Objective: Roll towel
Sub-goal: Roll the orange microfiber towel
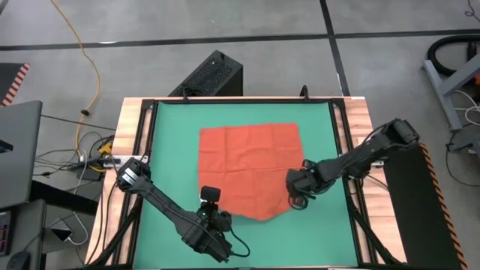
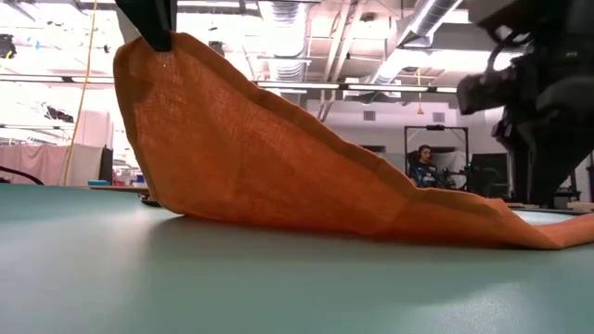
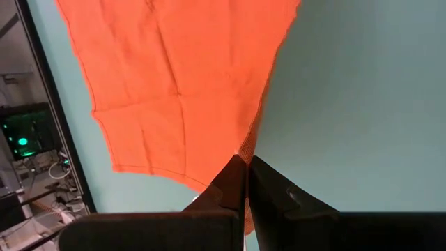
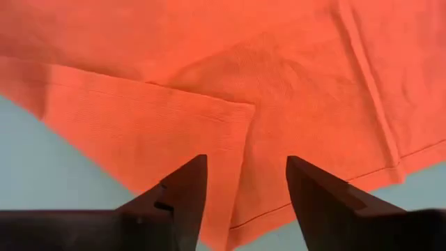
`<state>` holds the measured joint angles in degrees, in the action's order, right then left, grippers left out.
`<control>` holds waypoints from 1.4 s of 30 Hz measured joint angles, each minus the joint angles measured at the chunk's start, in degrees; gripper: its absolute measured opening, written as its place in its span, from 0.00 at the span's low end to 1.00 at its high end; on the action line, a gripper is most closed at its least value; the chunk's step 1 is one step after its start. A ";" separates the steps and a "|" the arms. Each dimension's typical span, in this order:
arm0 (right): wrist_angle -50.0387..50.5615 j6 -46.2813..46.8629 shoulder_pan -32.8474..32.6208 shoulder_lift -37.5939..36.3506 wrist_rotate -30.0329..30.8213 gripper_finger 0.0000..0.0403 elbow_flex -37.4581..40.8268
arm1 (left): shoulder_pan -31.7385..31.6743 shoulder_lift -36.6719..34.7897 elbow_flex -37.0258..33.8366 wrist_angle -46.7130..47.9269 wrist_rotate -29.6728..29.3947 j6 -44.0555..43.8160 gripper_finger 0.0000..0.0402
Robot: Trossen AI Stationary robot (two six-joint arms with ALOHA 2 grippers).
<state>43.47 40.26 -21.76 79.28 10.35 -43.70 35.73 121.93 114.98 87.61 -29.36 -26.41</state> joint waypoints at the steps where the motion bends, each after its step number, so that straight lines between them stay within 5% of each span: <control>1: -0.15 -0.74 0.28 0.76 0.00 0.56 0.00 | 0.00 0.00 0.00 0.02 0.00 0.00 0.00; 15: -3.30 -8.66 4.53 7.19 -6.08 0.55 -0.11 | 0.00 0.00 0.02 0.39 -0.56 0.20 0.00; 19: -3.46 -9.79 5.03 6.95 -6.39 0.42 -0.07 | 0.00 0.00 0.02 0.53 -0.83 0.20 0.00; 26: -3.54 -10.53 4.65 6.78 -5.97 0.04 -0.07 | 0.00 0.00 0.02 0.57 -1.36 0.22 0.00; 42: -6.03 -8.60 -4.91 -1.90 -2.51 0.11 -0.02 | 0.00 0.00 0.02 1.43 -2.14 -0.12 0.00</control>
<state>37.44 31.66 -26.66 77.39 7.84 -43.72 35.73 121.93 115.00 89.05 -31.50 -26.53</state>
